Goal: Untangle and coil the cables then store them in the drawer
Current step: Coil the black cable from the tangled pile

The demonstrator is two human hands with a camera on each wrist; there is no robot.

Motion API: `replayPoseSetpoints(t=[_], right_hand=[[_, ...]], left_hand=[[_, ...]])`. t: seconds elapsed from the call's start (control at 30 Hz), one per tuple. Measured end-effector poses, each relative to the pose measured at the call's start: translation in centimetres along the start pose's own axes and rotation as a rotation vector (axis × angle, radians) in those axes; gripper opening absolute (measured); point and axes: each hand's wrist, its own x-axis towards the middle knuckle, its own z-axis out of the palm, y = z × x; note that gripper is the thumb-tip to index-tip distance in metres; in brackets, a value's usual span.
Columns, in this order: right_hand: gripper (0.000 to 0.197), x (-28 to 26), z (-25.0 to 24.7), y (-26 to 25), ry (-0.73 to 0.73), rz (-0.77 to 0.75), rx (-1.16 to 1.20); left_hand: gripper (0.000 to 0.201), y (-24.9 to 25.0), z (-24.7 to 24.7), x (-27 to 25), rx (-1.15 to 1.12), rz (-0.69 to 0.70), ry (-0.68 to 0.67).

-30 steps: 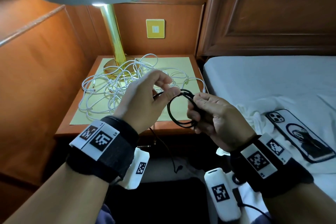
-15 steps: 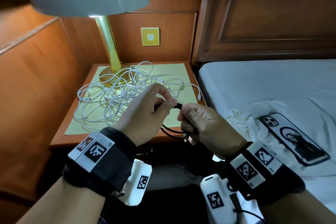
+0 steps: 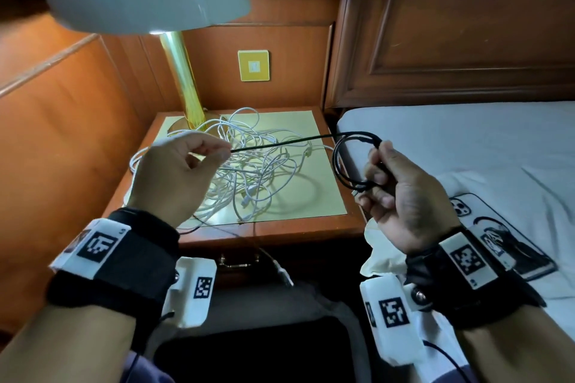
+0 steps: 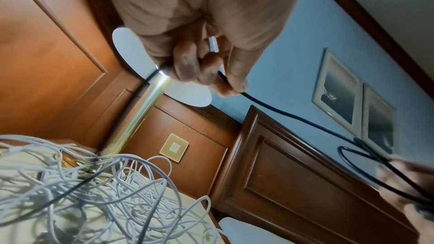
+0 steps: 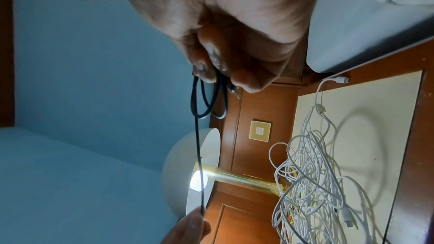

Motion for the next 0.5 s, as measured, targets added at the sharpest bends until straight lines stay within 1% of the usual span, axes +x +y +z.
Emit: replayPoseSetpoints(t=[0.07,0.1,0.2,0.37,0.5], right_hand=[[0.031,0.0,-0.1,0.0,-0.013,-0.008,0.009],[0.03,0.0,0.0,0.1,-0.026,-0.015,0.009],[0.029,0.1,0.2,0.7,-0.062,-0.065,-0.037],[0.029,0.0,0.3,1.5,-0.085,-0.248,-0.222],[0.03,-0.1,0.4,1.8,-0.104,-0.382,-0.346]], left_hand=[[0.009,0.3,0.1,-0.4,0.074,0.053,0.021],[0.007,0.7,0.3,-0.6,0.125,0.102,0.018],[0.005,1.7,1.4,-1.5,0.225,0.239,-0.021],[0.009,2.7,2.5,-2.3,0.202,0.309,-0.152],[0.009,3.2,3.0,-2.6,0.239,0.311,-0.256]])
